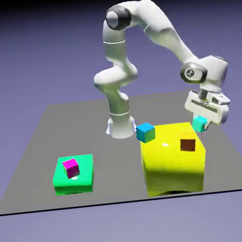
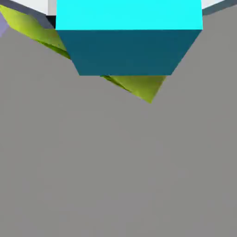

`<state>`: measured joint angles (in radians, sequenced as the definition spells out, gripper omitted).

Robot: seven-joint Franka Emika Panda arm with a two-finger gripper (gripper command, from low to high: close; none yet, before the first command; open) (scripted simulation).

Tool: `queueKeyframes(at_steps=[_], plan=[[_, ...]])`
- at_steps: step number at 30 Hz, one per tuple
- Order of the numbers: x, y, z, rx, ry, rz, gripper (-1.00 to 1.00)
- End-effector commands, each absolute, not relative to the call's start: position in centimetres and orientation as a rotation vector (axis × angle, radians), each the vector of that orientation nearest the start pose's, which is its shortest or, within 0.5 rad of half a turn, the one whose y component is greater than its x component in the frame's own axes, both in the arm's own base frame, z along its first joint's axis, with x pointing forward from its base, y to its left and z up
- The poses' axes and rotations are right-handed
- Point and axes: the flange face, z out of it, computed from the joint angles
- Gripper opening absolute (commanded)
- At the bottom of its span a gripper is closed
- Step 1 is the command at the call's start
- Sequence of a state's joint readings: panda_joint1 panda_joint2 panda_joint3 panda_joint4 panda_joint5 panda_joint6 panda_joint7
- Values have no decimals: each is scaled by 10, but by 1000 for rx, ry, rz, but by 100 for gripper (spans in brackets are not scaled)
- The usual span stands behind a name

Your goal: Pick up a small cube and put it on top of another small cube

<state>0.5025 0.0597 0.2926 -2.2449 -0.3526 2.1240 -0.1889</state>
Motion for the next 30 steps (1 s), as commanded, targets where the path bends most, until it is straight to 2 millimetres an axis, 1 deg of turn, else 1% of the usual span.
queueKeyframes(at_steps=[1, 3, 5, 6, 8, 9, 12, 17, 21, 25, 30], plan=[[384, 342, 336, -2915, -1846, 173, -100], [420, 305, 350, -3064, -1605, 231, -100], [451, 264, 363, -3189, -1351, 290, -100], [468, 238, 368, -3247, -1200, 321, -100], [500, 169, 373, -3346, -833, 387, -100], [510, 141, 371, -3370, -696, 405, -100], [525, 71, 360, -3398, -385, 428, -100], [527, -11, 348, -3358, -9, 397, -100], [519, -77, 341, -3301, 289, 359, -100], [502, -142, 334, -3223, 584, 312, -100], [470, -220, 328, -3093, 944, 242, -100]])
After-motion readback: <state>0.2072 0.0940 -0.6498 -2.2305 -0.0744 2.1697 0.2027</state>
